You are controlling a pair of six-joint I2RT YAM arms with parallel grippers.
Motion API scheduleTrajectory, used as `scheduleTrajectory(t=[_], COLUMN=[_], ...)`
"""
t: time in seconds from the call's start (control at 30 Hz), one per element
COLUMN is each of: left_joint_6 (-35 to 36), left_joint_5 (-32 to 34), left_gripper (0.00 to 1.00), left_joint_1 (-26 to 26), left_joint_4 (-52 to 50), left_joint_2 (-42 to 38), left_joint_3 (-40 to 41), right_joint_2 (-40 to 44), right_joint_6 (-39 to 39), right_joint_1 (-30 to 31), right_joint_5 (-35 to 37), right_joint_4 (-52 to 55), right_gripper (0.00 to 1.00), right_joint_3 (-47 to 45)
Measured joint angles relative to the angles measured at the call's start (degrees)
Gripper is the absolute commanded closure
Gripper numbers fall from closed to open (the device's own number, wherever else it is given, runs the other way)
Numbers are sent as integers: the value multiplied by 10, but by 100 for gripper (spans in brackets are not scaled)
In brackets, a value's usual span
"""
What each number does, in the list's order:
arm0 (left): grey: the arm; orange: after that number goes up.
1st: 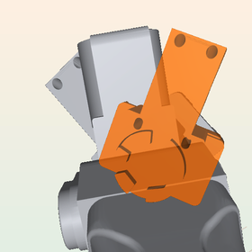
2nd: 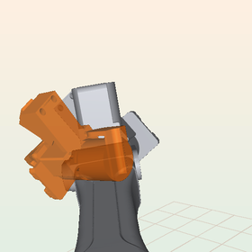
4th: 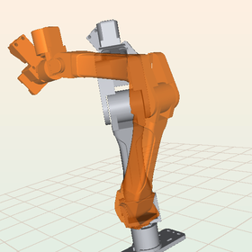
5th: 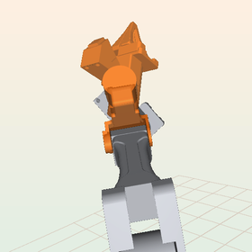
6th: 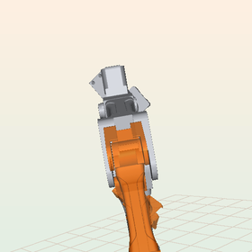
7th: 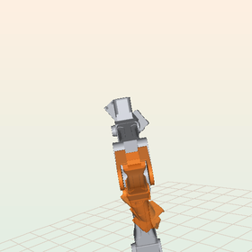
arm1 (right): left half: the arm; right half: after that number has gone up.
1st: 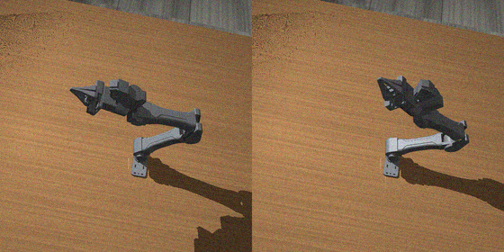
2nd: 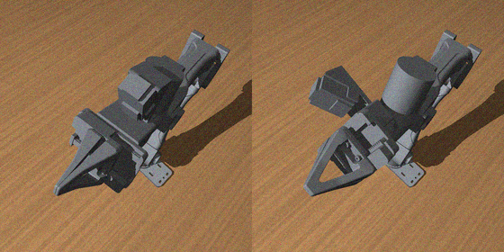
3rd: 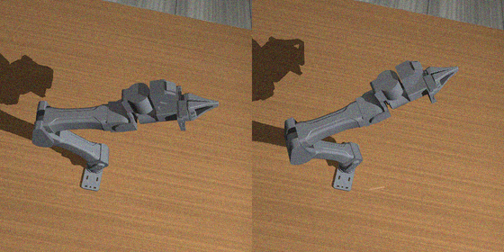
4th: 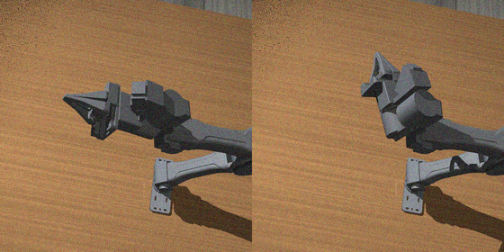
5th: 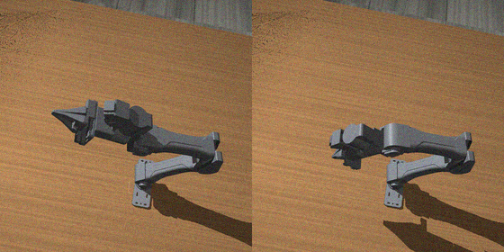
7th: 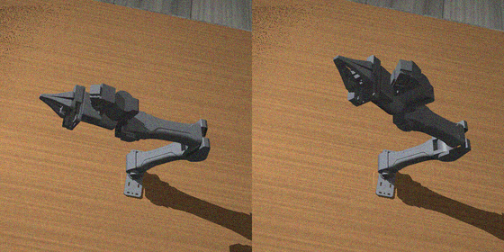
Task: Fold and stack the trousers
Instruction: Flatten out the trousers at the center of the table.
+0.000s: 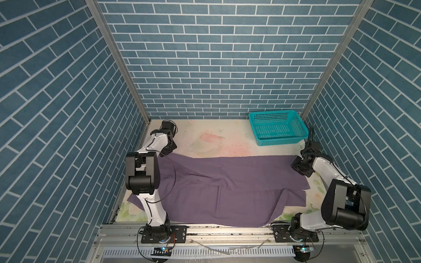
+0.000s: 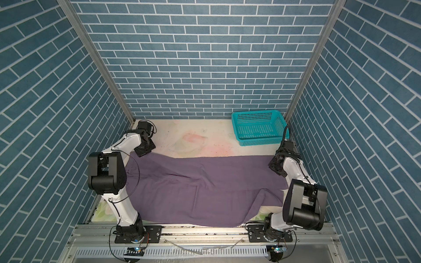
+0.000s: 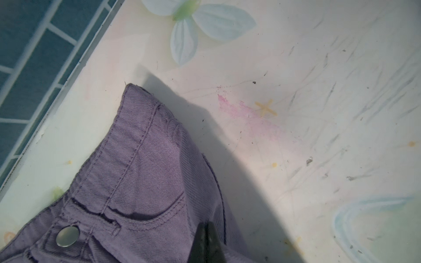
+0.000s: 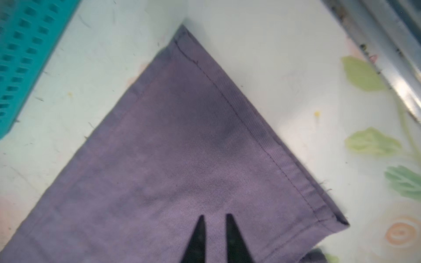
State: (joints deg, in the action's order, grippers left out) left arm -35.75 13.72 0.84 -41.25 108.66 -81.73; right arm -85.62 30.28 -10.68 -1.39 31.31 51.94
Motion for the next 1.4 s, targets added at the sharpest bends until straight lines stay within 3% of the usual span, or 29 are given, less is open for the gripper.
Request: scheduleTrajectory(t=[0.6, 1.0, 1.17, 1.4], left_joint_6=[0, 19, 21, 21], left_joint_5=[-12, -21, -20, -20], left_gripper=[100, 100, 100, 100], left_joint_1=[-16, -40, -46, -46], left_joint_4=[4, -9, -14, -13], left_joint_2=[47, 143, 150, 146], left_joint_3=[-43, -164, -170, -164], right_joint_2=[-140, -233, -232, -225], right_joint_6=[45, 55, 52, 24], right_joint_1=[-22, -64, -63, -63], right_joint_5=[-55, -68, -70, -42], right_joint_4=[-69, -78, -83, -72], right_gripper=[100, 100, 70, 57], right_joint_3=[54, 167, 168, 168])
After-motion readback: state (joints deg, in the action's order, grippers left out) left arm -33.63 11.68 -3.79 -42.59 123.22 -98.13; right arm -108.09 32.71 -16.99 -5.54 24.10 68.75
